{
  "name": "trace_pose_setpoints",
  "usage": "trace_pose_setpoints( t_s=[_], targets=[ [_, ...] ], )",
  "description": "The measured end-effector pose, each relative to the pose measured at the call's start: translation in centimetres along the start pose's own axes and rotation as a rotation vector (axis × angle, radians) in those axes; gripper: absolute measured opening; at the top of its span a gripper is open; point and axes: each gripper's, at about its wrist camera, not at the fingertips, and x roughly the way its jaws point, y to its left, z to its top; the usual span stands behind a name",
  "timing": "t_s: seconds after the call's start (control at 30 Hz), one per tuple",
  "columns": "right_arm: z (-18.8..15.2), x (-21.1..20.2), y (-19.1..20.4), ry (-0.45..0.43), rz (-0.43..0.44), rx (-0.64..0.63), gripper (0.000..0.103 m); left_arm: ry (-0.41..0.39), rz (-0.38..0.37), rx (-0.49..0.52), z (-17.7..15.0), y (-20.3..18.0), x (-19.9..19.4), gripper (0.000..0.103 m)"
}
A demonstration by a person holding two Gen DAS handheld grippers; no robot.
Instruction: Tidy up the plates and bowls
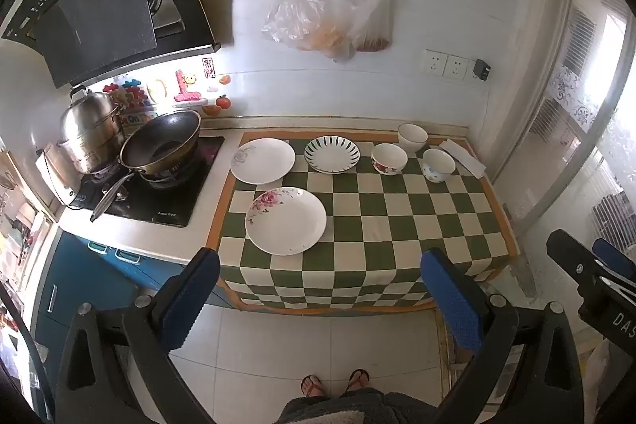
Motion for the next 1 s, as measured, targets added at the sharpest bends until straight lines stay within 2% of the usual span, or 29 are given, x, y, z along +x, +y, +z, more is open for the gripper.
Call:
trace_pose_setpoints(
  t_s=[1.0],
  targets=[
    [0.14,0.21,0.17,-0.003,-0.005,-0.002,0.103,-0.011,0.0,-0.003,0.37,0.25,-0.43,0.103]
  ],
)
